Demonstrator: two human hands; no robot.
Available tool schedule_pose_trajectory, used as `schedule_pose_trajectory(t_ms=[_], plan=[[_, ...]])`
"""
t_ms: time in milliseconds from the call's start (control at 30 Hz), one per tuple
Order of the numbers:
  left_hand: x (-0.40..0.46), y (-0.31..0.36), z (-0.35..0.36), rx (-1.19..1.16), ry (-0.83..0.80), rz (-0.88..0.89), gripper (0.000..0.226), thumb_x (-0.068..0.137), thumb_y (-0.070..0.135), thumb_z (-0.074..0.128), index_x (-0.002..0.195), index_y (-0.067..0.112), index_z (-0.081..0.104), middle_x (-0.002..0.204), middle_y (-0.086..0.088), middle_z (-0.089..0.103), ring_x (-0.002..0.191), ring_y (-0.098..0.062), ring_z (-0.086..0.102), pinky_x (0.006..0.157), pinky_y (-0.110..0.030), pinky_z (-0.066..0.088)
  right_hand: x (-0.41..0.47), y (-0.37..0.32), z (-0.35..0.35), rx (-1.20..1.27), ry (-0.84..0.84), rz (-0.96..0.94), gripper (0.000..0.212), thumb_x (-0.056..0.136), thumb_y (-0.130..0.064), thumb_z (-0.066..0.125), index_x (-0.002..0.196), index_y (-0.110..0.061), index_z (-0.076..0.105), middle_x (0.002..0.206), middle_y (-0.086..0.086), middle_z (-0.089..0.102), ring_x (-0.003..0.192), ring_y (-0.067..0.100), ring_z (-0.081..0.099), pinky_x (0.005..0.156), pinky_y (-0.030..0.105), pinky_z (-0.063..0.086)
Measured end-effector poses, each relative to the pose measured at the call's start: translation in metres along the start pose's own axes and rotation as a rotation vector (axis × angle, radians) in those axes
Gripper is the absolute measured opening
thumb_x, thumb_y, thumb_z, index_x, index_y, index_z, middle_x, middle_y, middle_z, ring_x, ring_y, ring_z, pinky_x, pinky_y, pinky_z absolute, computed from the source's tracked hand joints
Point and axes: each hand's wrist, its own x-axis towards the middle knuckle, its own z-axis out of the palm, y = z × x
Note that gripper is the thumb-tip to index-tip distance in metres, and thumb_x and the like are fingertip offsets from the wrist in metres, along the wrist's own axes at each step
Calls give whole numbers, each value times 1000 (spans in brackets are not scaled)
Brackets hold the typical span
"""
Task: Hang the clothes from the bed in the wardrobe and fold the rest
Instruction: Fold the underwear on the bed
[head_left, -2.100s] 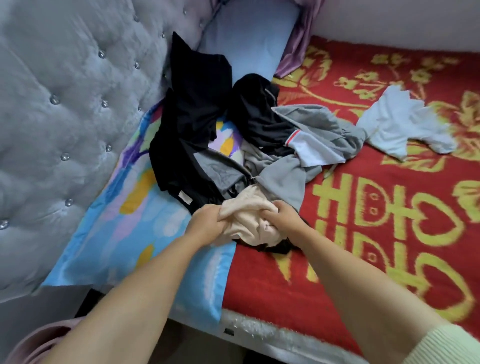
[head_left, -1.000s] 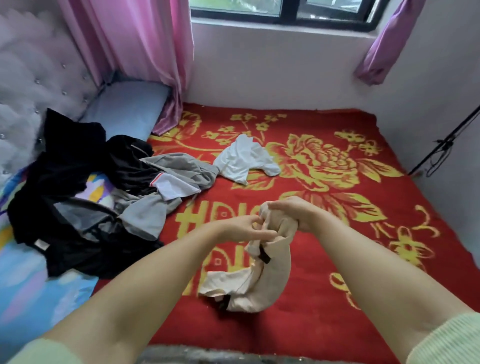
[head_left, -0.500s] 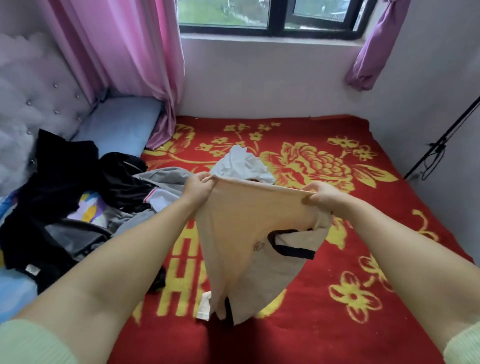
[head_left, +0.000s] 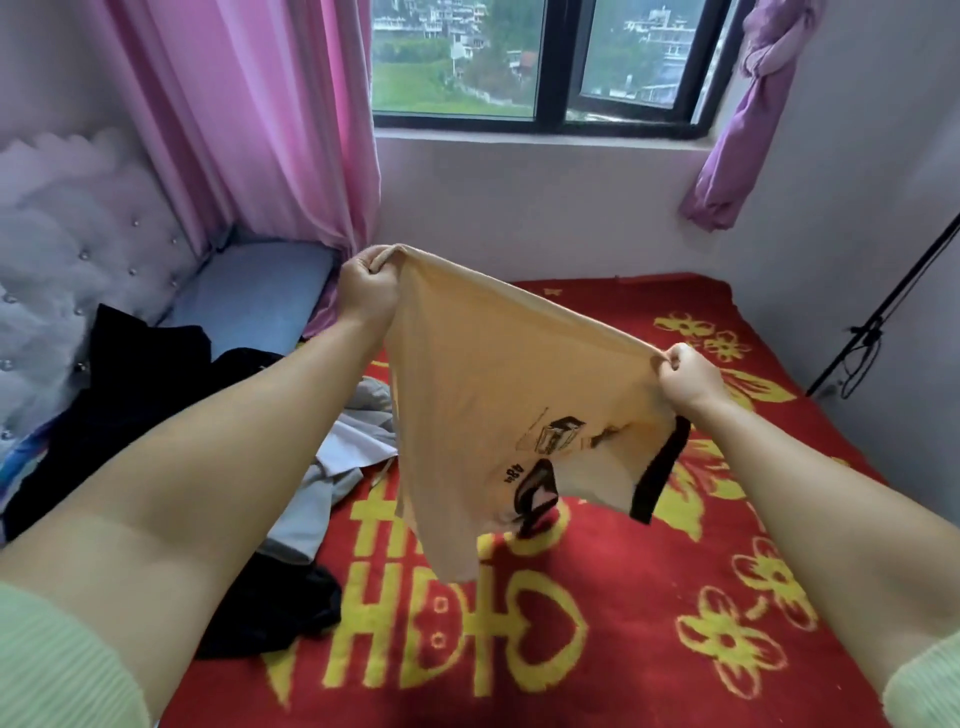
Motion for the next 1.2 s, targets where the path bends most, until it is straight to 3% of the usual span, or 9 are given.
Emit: schedule_pose_trajectory(t_ms=[200, 333, 500, 633, 767, 867, 967, 1100, 1200], plan=[[7, -30, -28, 374, -9, -150, 23, 96, 14, 44, 81, 4, 58, 102, -27, 64, 82, -23, 50, 66, -26, 30, -9, -47, -11, 257, -68, -185, 20, 97, -30, 46, 95, -15, 58, 85, -2, 60, 82, 18, 56, 67, 32, 44], [-2, -37, -21, 546, -206, -157, 22, 88, 8, 48, 103, 5, 64, 107, -16, 66, 100, -30, 58, 78, -31, 43, -14, -86, -10, 308, -119, -253, 18, 96, -26, 47, 89, -14, 59, 79, -1, 58, 70, 13, 53, 60, 29, 42], [-45, -19, 17, 547, -697, 160, 40, 85, 14, 65, 123, 9, 55, 127, -11, 56, 117, -22, 52, 100, -29, 40, -12, -125, 1, 597, -189, -109, 17, 98, -17, 46, 86, -9, 55, 79, 8, 57, 67, 18, 57, 54, 28, 45], [-91, -7, 38, 491, -782, 349, 47, 80, 46, 69, 112, 19, 49, 112, 4, 49, 101, -13, 49, 88, -27, 43, -14, -141, -1, 856, -204, 19, 17, 94, -7, 45, 79, -5, 54, 77, 15, 58, 67, 26, 61, 64, 35, 52], [-109, -16, 49, 506, -774, 280, 42, 80, 58, 61, 103, 24, 53, 100, 4, 48, 89, -11, 46, 70, -20, 39, -12, -146, -8, 1033, -119, 175, 17, 93, -6, 46, 77, -4, 52, 75, 13, 56, 71, 26, 61, 76, 46, 57], [-106, -25, 49, 517, -773, 117, 19, 94, 34, 54, 100, 18, 63, 100, -3, 53, 91, -19, 52, 68, -24, 37, -17, -144, -11, 1077, -88, 185, 18, 94, -5, 46, 77, -2, 52, 76, 13, 57, 69, 23, 62, 65, 38, 59], [-93, -26, 43, 347, -740, -125, 31, 95, 34, 51, 92, 6, 65, 86, -11, 61, 77, -22, 55, 67, -29, 40, -16, -128, -8, 1099, -38, 183, 13, 95, -4, 46, 84, -4, 54, 88, 14, 59, 79, 23, 63, 59, 32, 59], [-78, -12, 45, 11, -564, -331, 26, 97, 26, 49, 80, 9, 58, 80, -11, 57, 72, -22, 54, 68, -34, 43, -24, -101, 10, 795, -454, 10, 24, 97, -11, 48, 116, -24, 53, 98, 1, 57, 90, 15, 56, 69, 35, 51], [-70, -10, 54, -274, -411, -569, 17, 100, 19, 45, 87, 16, 55, 94, -11, 59, 85, -23, 59, 85, -41, 50, -39, -100, 22, 327, -737, -62, 31, 92, -3, 51, 120, -12, 58, 101, 7, 62, 89, 19, 61, 71, 36, 55]])
